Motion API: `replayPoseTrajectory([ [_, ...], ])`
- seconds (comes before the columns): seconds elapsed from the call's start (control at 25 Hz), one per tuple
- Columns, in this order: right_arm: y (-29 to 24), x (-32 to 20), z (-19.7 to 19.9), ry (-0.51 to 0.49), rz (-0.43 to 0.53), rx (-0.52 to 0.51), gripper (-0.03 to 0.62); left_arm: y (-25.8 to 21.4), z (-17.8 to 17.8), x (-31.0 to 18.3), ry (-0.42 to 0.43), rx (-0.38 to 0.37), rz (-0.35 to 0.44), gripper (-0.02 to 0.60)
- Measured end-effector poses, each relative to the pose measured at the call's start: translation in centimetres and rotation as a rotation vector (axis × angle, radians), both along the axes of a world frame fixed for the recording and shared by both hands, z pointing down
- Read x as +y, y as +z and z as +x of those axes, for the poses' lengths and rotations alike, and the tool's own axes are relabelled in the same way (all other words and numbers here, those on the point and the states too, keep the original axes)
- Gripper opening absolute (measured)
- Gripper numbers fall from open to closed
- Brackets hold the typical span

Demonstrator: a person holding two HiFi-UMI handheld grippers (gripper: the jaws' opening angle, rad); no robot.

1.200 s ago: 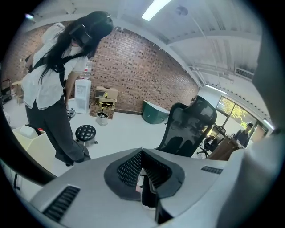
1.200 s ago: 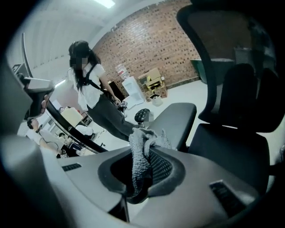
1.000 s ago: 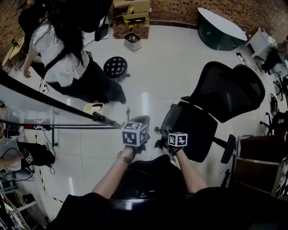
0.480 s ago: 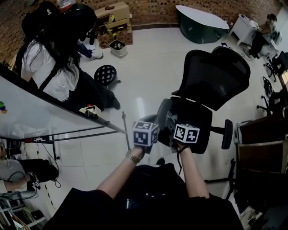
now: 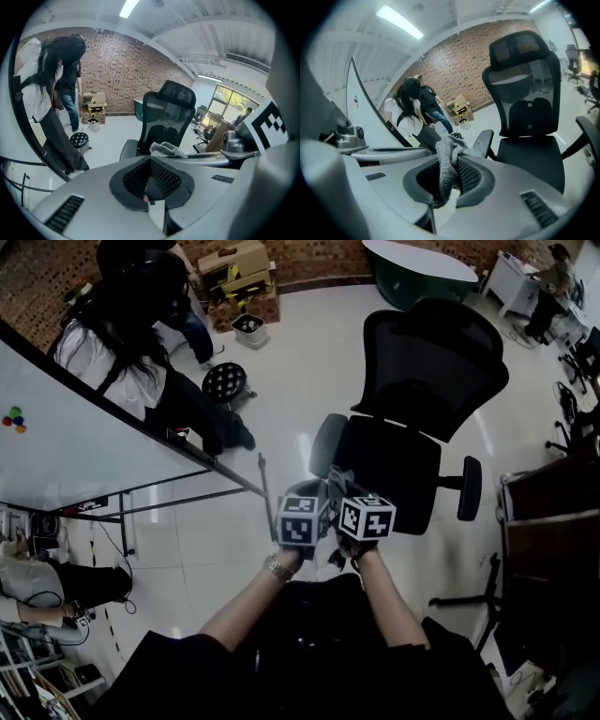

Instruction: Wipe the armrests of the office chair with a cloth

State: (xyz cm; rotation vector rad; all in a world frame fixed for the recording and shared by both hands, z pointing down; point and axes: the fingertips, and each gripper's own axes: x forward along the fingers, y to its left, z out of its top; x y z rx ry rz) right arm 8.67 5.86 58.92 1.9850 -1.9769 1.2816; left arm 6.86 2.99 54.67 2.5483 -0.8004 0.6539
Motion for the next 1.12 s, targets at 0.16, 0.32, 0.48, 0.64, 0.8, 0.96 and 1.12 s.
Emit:
replayPoseTrajectory([
  [0.16, -0.6, 1.3, 0.3, 0.01, -0.011, 0.05, 0.056, 0.0, 0.0, 0.7, 0.007, -0.046, 0.023, 0.005],
  [0.32, -1.9, 2.3, 1.7, 0.043, -0.01, 0.072, 0.057, -0.5, 0.7, 0.7, 0.007, -0.04, 0.024, 0.005],
  [0.48, -2.9, 2.7, 2.5, 0.074, 0.006, 0.088, 0.056, -1.9, 1.2, 0.9, 0.037, -0.007, 0.041, 0.005],
  [0.64, -3.0, 2.9, 1.7, 0.06, 0.02, 0.083, 0.055, -1.8, 1.5, 1.2, 0.06, 0.012, 0.044, 0.005],
  [0.8, -3.2, 2.8, 1.4, 0.049, 0.031, 0.08, 0.057, -1.6, 1.6, 1.3, 0.077, -0.003, 0.048, 0.005],
  [0.96, -3.6, 2.4, 1.6, 0.046, 0.04, 0.079, 0.056, -1.7, 1.6, 1.1, 0.086, 0.0, 0.05, 0.005],
  [1.12, -3.6, 1.9, 1.5, 0.036, 0.046, 0.077, 0.057, -1.7, 1.7, 0.8, 0.097, 0.011, 0.041, 0.005],
])
